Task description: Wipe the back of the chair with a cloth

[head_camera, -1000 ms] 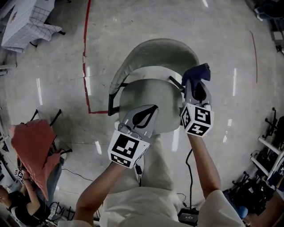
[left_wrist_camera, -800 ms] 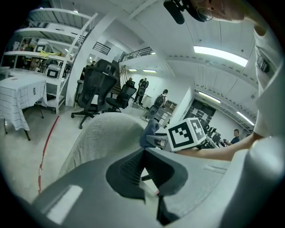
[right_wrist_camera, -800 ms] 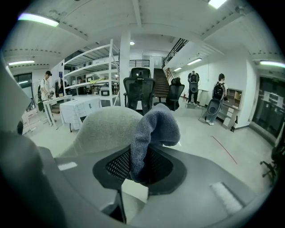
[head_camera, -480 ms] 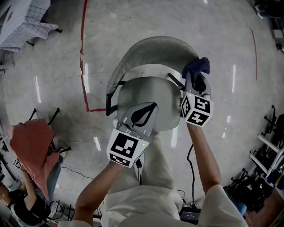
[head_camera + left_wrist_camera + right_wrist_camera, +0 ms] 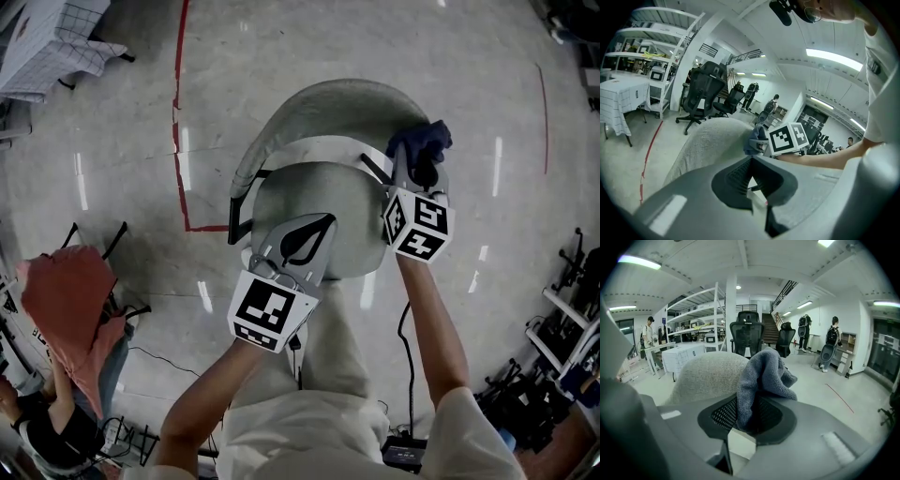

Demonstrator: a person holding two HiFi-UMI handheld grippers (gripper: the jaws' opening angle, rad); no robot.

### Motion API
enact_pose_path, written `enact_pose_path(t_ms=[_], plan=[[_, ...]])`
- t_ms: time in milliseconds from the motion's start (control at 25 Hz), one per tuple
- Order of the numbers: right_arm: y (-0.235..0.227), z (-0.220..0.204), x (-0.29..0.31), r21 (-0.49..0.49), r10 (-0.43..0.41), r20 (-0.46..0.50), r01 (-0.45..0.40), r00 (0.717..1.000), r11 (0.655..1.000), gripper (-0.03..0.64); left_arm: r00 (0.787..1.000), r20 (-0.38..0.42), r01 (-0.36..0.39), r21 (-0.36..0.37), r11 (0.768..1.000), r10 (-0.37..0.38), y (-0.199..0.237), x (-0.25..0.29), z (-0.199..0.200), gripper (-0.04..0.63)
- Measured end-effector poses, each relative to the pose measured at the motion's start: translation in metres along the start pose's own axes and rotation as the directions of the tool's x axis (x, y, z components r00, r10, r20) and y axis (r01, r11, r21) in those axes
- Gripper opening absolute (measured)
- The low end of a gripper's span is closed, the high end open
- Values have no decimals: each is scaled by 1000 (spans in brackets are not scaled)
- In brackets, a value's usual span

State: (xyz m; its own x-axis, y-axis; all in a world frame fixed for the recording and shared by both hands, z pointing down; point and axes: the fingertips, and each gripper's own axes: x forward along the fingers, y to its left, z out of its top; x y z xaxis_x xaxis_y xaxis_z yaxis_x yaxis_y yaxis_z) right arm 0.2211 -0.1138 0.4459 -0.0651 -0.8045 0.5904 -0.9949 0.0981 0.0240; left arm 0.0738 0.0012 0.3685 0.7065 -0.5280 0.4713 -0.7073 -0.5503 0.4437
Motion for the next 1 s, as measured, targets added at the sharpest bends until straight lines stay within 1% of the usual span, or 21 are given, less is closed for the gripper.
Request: enact_pose_path(t_ms=[120, 280, 560, 760, 1000], plan=[[3, 2, 2, -5, 1, 3, -1, 1000, 1000, 109, 1000, 14, -1, -13, 1000, 1, 2, -1, 3, 0], [14, 4, 6, -14, 28, 3, -28, 1000, 1000, 109, 1000, 8, -9, -12, 1000, 9, 8, -3, 2, 0], [40, 16, 18, -36, 70, 14, -70, 997, 997, 109, 1000, 15, -26, -21, 999, 26, 22, -12, 1, 0], [65, 26, 27, -78, 119, 14, -118, 993, 990, 109, 999, 24, -42, -32, 999, 43, 31, -21, 1, 0], [87, 33, 29, -93, 156, 29, -153, 987, 984, 109, 998, 32, -61, -43, 997, 62, 38, -32, -2, 0]])
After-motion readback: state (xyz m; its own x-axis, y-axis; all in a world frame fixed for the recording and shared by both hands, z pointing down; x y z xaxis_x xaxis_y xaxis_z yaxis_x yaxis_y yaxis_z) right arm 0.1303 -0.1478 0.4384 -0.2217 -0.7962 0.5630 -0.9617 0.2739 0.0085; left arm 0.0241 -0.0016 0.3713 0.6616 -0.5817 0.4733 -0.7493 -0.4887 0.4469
